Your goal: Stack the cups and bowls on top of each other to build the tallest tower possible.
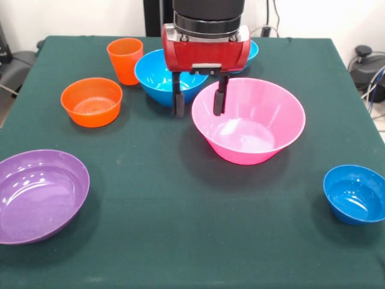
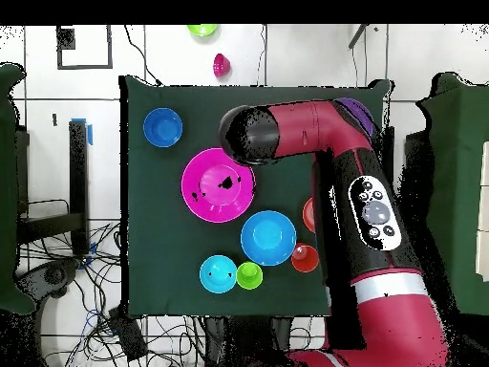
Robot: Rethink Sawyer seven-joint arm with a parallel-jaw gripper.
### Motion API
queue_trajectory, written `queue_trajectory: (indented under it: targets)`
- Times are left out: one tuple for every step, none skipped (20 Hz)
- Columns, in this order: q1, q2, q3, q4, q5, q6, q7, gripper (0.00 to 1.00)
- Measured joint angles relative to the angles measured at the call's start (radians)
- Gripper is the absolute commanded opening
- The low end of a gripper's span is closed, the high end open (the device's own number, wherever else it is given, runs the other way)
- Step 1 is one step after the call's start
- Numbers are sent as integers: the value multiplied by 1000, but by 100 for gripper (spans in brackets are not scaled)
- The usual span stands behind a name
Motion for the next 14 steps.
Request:
queue_trajectory:
  targets:
    - [-2,3,0,0,5,-1,0,100]
    - [-2,5,0,0,7,-2,0,100]
    - [-3,9,0,0,7,-4,0,100]
    - [-3,15,0,0,6,-13,0,100]
    - [-3,19,0,0,6,-20,0,100]
    - [-3,20,0,0,6,-23,0,100]
    - [-3,28,0,0,6,-40,0,100]
    - [-3,34,-1,0,5,-54,0,100]
    - [-3,42,-1,0,5,-72,0,100]
    - [-3,49,-1,0,4,-90,0,100]
    - [-2,56,-1,0,4,-104,0,100]
    - [-2,59,-2,0,3,-110,0,100]
    - [-1,69,-3,0,3,-129,0,100]
    - [0,75,-5,-1,3,-140,0,100]
